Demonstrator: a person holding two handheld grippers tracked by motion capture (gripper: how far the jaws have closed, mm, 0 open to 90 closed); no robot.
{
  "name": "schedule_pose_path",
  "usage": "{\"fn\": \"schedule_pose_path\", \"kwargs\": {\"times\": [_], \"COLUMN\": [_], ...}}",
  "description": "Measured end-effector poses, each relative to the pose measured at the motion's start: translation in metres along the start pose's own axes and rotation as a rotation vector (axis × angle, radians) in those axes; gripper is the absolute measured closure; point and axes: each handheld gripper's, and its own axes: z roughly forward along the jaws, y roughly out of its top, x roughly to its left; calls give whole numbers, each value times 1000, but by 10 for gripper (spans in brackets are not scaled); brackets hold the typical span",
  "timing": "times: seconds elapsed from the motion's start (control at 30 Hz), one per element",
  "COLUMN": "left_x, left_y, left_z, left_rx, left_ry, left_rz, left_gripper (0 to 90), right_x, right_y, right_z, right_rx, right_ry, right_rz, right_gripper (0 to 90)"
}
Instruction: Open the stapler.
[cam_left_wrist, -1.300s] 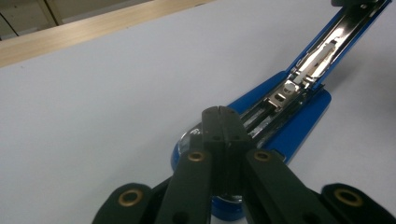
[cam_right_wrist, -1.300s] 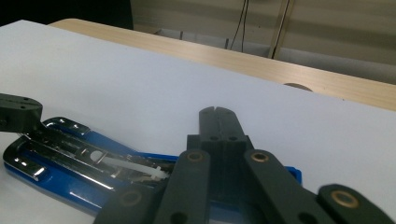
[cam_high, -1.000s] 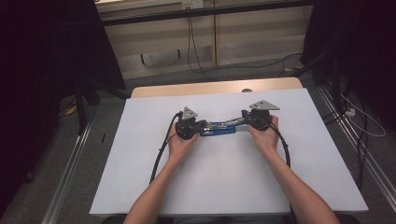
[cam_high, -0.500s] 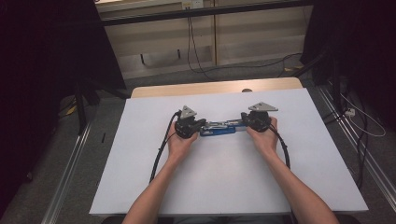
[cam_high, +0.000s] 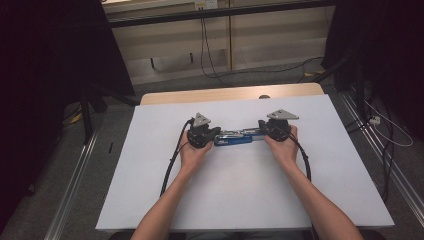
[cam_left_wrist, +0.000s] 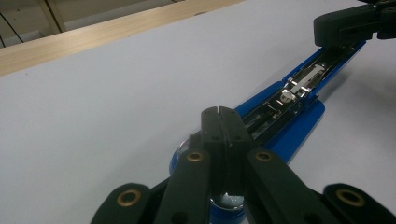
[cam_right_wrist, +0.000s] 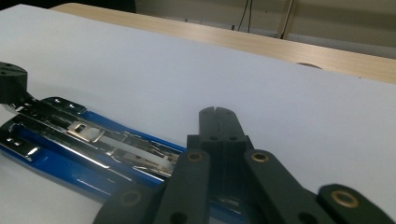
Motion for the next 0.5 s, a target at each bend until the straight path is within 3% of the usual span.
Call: {"fn": "schedule_pose_path", "kwargs": {"times": [0.1, 0.23, 0.43, 0.5], "left_x": [-2, -3, -4, -4], "left_y": [0, 0, 2, 3], "left_z": [0, 1, -2, -4], "left_rx": [1, -1, -23, -30], "left_ry": [-10, -10, -5, 20], "left_rz": [6, -2, -2, 0], "left_gripper": [838, 825, 752, 677], "right_x": [1, 1, 0, 0], "right_y": [1, 2, 3, 4], "right_z": [-1, -1, -3, -4], "right_rx": [-11, -20, -43, -49], "right_ry": [6, 19, 39, 41], "right_rz": [0, 1, 13, 12], "right_gripper": [900, 900, 784, 756]}}
